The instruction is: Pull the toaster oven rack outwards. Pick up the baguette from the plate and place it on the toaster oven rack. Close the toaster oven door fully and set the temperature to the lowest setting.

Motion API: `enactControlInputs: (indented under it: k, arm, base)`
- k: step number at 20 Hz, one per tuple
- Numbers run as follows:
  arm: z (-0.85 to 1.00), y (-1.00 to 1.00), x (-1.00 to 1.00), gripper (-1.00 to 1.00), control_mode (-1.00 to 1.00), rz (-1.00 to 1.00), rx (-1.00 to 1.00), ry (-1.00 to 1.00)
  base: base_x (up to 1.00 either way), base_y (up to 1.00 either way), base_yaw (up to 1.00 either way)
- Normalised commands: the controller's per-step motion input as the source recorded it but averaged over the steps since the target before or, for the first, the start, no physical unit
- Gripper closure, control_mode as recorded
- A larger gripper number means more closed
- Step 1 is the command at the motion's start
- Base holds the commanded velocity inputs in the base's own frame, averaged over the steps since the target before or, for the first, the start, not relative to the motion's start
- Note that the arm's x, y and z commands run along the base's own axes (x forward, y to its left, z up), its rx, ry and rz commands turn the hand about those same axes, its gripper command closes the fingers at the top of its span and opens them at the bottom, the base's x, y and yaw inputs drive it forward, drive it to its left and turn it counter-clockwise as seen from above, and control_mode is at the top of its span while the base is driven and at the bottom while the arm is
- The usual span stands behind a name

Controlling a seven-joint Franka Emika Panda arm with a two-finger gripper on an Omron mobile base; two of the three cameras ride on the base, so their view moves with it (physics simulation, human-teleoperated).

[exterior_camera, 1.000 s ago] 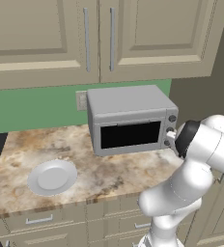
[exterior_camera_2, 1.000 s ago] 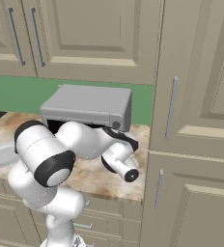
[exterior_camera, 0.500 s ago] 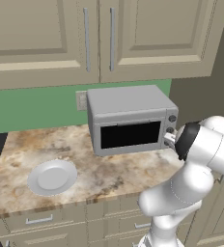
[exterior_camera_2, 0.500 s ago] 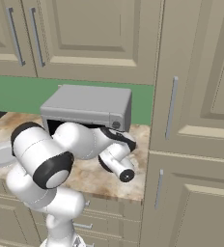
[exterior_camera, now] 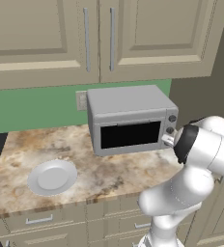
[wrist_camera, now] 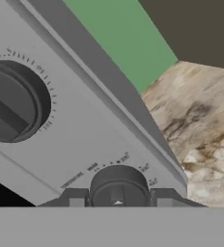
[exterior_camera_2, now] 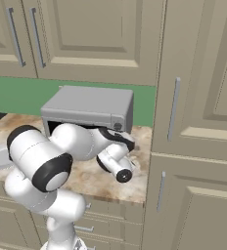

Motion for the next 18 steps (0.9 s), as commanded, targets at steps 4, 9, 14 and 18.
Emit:
enactControlInputs:
  k: [4, 9, 14, 18]
  arm:
    - [0.00, -0.11, 0.00, 1.00, -1.00, 0.00, -0.10, -0.05]
    - [0.00, -0.09, -0.02, 1.00, -1.00, 0.01, -0.10, -0.05]
    - [0.00, -0.04, 0.00, 1.00, -1.00, 0.01, -0.10, -0.04]
    - [0.00, 0.00, 0.00, 1.00, -1.00, 0.00, -0.11, -0.05]
  base:
    - [0.00, 0.00, 0.00]
    - [0.00, 0.00, 0.00]
    - [0.00, 0.00, 0.00]
    - [0.00, 0.00, 0.00]
